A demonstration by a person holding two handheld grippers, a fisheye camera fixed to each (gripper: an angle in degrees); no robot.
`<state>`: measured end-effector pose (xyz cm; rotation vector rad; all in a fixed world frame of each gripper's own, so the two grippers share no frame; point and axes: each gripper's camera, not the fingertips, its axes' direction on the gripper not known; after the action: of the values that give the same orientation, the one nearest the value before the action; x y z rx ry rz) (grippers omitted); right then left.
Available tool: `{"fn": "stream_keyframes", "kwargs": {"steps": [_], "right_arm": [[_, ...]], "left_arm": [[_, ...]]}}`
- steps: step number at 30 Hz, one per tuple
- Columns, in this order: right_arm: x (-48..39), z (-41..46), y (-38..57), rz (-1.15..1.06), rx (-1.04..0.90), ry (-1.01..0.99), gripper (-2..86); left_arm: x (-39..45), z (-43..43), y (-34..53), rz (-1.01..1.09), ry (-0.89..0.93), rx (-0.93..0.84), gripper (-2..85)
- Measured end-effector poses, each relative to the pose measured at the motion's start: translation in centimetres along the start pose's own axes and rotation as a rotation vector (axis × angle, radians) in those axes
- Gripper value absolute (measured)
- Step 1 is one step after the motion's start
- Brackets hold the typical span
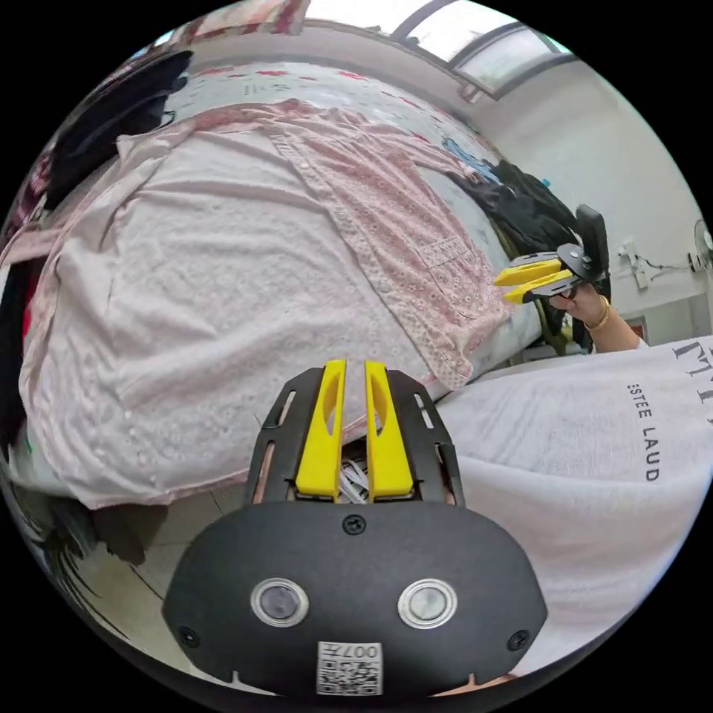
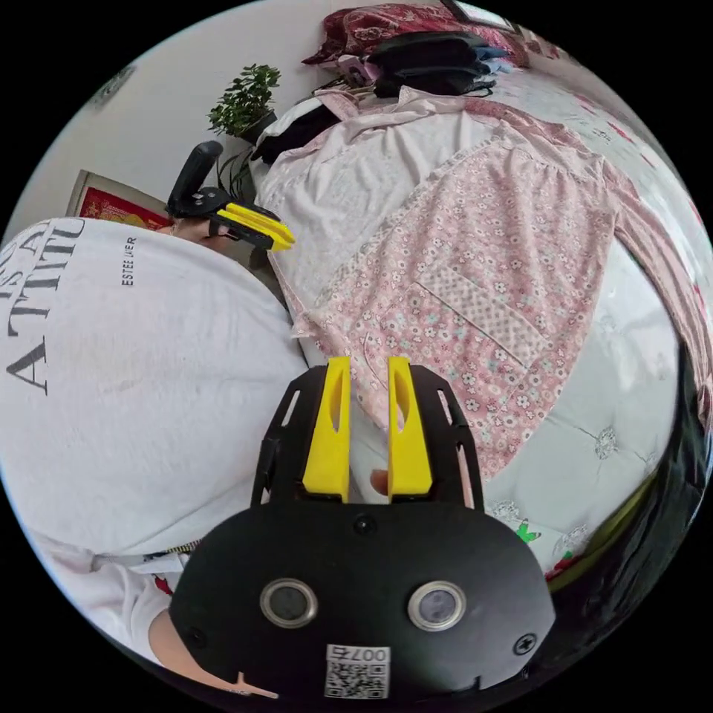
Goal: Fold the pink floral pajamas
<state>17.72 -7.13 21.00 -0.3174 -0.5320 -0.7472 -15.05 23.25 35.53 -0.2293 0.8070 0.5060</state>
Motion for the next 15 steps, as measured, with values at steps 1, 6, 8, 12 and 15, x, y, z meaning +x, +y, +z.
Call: {"fn": "stream_keyframes", "kwargs": {"steps": [1,6,8,12,15], "right_arm": [[0.5,-0.5,-0.6,0.007,0.036,-0.010,5.1],[3.2,0.1,-10.4,-0.009,0.161,0.066,4.5],[3.4,1.7,-15.5,-0.026,0.161,0.066,4.5],[4.4,5.6,-28.4,-0.013,0.242,0.033,4.9],[6.4,9.3,-37.2,0.045,0.278,0.015,5.5]], "left_arm": [[-1.9,-2.1,1.6,-0.100,-0.045,0.052,4.9],[-10.6,-10.7,8.7,-0.508,-0.251,0.224,4.9],[-14.4,-14.7,11.3,-0.629,-0.316,0.282,4.9],[-19.0,-19.1,12.9,-0.686,-0.401,0.314,5.8],[-22.3,-21.5,13.0,-0.672,-0.356,0.344,8.2]]}}
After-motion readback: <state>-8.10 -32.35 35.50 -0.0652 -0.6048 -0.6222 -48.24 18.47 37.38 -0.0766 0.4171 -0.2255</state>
